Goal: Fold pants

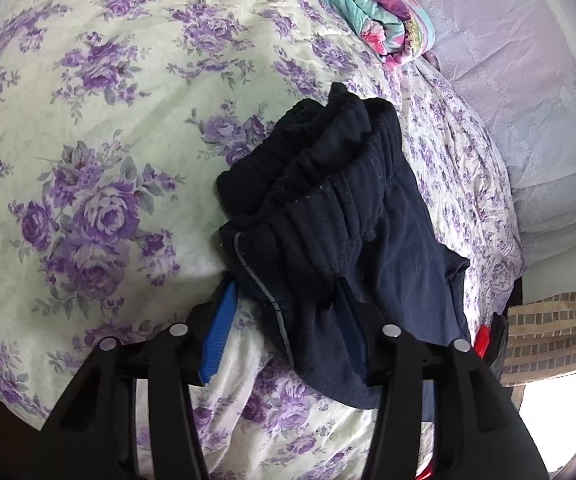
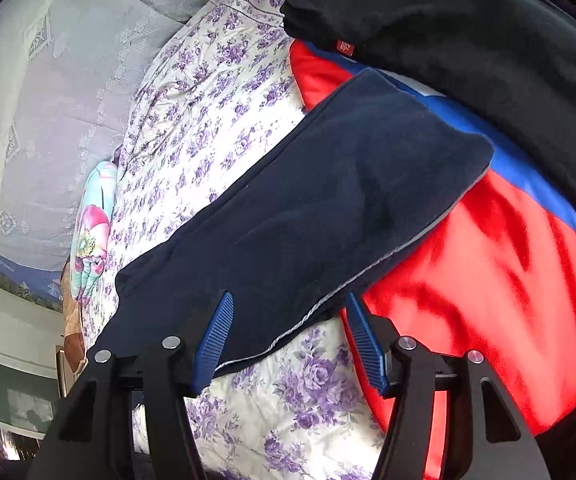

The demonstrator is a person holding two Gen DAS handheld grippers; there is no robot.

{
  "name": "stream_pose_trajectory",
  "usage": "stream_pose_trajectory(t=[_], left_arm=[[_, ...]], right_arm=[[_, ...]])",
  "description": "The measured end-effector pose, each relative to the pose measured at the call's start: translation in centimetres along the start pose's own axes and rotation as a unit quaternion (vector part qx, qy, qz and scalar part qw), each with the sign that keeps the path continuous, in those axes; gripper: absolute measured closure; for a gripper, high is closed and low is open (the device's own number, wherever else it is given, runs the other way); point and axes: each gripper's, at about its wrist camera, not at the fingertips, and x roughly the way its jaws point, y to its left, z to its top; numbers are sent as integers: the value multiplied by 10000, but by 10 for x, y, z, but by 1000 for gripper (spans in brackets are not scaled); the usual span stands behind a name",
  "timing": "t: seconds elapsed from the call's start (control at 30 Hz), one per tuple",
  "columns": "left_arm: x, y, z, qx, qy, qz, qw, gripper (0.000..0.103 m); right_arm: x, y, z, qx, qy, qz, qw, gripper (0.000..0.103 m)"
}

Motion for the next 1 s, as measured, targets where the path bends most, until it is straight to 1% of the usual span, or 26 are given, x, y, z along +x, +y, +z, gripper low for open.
stream_pose_trajectory(t=[0.03,0.13,0.17,0.23,0.3,0.33,0.43,0.5,0.53,0.6,0.67,0.7,0.73,0.77,0.8,0.87,0.9,1.0], left_arm=[[1,0,1,-42,-20,-61,10000,57],[-5,-6,2,10,-86,-151,9998,72],[-11,-12,1,73,-149,-220,9996,74],[-28,-35,1,432,-311,-311,9981,76],[-41,-57,4,738,-359,-375,9959,76],[-45,-63,7,773,-356,-407,9955,76],[-48,-72,20,524,-299,-591,9964,76],[-48,-72,25,294,-303,-708,9966,76],[-48,-72,27,183,-299,-752,9966,76],[-47,-70,31,-75,-258,-896,9956,76],[-47,-71,34,-192,-251,-950,9950,76],[-47,-73,36,-184,-257,-948,9950,76],[-46,-77,39,-152,-262,-935,9952,76],[-46,-80,40,-134,-257,-939,9952,76],[-46,-85,43,-114,-253,-955,9950,76],[-49,-92,47,-83,-274,-1006,9945,76],[-50,-95,49,-71,-283,-1022,9943,76],[-52,-104,60,-148,-313,-1173,9925,77]], right_arm=[[2,-1,-1,20,25,-5,10000,43],[3,-3,1,64,27,-19,10000,43],[1,-4,3,79,-7,-28,10000,43],[-5,-7,7,121,-94,-24,9999,43],[-9,-12,11,188,-152,-39,9997,43],[-10,-15,12,234,-170,-12,9996,43],[-8,-25,13,453,-216,90,9987,43],[-7,-30,13,555,-250,14,9981,43],[-10,-34,13,646,-341,-31,9973,43],[-17,-49,13,1009,-508,64,9936,44],[-22,-65,15,1493,-594,315,9865,44],[-21,-71,17,1646,-599,430,9836,49],[-20,-73,21,1702,-585,489,9825,61],[-20,-74,24,1673,-580,473,9831,70],[-20,-73,27,1617,-590,419,9842,88],[-23,-68,32,1471,-581,363,9868,90],[-26,-65,34,1440,-600,412,9869,91],[-32,-53,50,1454,-689,756,9841,92]])
